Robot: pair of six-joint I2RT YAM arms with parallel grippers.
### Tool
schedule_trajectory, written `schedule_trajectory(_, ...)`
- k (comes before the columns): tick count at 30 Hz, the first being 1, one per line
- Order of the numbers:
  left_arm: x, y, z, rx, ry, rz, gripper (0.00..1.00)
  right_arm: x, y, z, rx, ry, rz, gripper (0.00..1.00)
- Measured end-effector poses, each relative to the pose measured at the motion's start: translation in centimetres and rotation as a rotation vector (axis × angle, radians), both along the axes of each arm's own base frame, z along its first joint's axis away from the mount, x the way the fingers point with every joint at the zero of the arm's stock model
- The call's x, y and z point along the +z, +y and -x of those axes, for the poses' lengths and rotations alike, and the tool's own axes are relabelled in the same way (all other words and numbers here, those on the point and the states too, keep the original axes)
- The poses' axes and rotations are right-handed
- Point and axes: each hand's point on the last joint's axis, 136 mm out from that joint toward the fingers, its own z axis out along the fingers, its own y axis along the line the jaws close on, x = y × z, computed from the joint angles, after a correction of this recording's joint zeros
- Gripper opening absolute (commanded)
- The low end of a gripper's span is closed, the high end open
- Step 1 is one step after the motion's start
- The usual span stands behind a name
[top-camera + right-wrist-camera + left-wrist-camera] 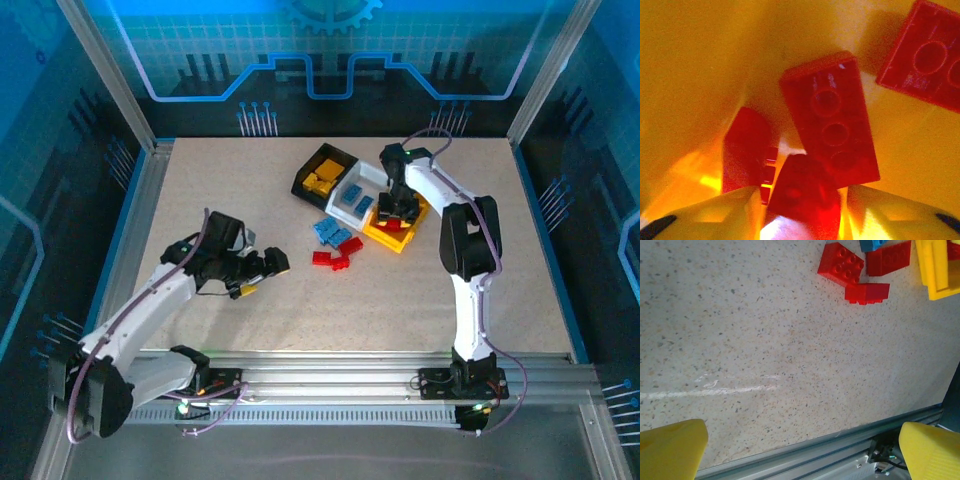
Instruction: Sort the legos into containers by color
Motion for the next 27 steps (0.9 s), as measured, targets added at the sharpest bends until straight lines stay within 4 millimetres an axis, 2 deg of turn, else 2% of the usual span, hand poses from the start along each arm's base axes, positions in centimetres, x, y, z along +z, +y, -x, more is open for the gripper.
schedule_trajectory(4, -0.6, -1.5, -0.8, -0.075, 0.009, -0.03, 0.99, 3.3, -0.3, 0.5, 0.002, -0.071, -0.02, 0.65)
schedule_trajectory(9, -1.7, -3.4, -2.4, -0.16, 0.029, -0.073, 0.99, 4.9, 0.1, 2.7, 0.014, -0.085, -0.039, 0.66)
schedule_trajectory(12, -2.4, -3.8, -3.4, -0.167, 0.037, -0.093, 0.99, 5.8, 2.4, 4.2, 0.069, -0.102, -0.054, 0.69)
schedule_trajectory(15, -2.2, -3.6, -3.8, -0.156, 0.028, -0.103, 0.99, 6.2, 6.0, 6.0, 0.164, -0.111, -0.068, 0.73)
schedule_trajectory(18, -1.5, -3.1, -4.2, -0.13, 0.008, -0.097, 0.99, 5.8, 9.6, 7.9, 0.263, -0.104, -0.075, 0.76)
schedule_trajectory(20, -0.5, -2.3, -4.4, -0.1, -0.022, -0.085, 0.99, 5.1, 11.1, 9.0, 0.309, -0.086, -0.071, 0.78)
schedule_trajectory(24, 1.6, -0.1, -3.8, -0.037, -0.089, -0.062, 0.99, 2.3, 12.3, 9.7, 0.342, -0.025, -0.043, 0.8)
schedule_trajectory(27, 2.3, 0.9, -2.6, -0.019, -0.112, -0.055, 0.99, -0.3, 12.5, 9.6, 0.345, 0.029, -0.013, 0.81)
